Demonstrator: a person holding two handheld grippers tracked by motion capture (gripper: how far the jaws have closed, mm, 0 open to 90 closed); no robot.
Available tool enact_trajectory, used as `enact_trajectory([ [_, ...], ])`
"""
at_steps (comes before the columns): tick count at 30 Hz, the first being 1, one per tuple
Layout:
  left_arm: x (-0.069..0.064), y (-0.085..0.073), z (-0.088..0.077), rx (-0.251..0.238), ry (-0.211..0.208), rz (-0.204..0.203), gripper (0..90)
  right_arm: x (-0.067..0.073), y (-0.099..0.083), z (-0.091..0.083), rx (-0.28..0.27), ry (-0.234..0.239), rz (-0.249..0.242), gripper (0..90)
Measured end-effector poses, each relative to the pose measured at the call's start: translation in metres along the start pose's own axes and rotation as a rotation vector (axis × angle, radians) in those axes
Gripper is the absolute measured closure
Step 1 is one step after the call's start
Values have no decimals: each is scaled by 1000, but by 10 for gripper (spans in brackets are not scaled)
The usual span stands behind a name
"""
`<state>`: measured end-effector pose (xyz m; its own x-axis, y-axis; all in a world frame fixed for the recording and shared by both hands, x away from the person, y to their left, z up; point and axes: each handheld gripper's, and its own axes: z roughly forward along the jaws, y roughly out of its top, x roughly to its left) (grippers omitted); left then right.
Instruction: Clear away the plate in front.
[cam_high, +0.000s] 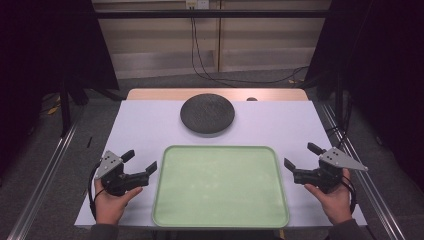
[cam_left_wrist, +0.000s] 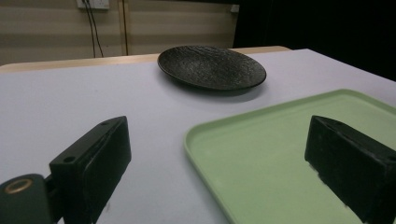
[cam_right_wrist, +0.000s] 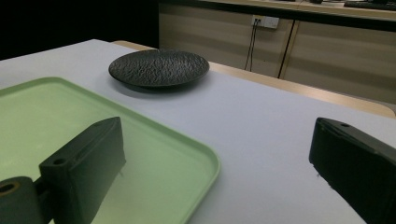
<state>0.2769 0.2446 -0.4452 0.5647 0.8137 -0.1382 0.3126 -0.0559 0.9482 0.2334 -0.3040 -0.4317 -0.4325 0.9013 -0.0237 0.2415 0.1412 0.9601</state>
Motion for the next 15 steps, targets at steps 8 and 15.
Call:
enact_trajectory([
  [8, 3, 0, 13, 17, -6, -39, 69, -1, -2, 3, 21, 4, 3, 34],
  [15, 9, 7, 32, 25, -19, -136, 66, 1, -2, 2, 20, -8, -4, 35],
])
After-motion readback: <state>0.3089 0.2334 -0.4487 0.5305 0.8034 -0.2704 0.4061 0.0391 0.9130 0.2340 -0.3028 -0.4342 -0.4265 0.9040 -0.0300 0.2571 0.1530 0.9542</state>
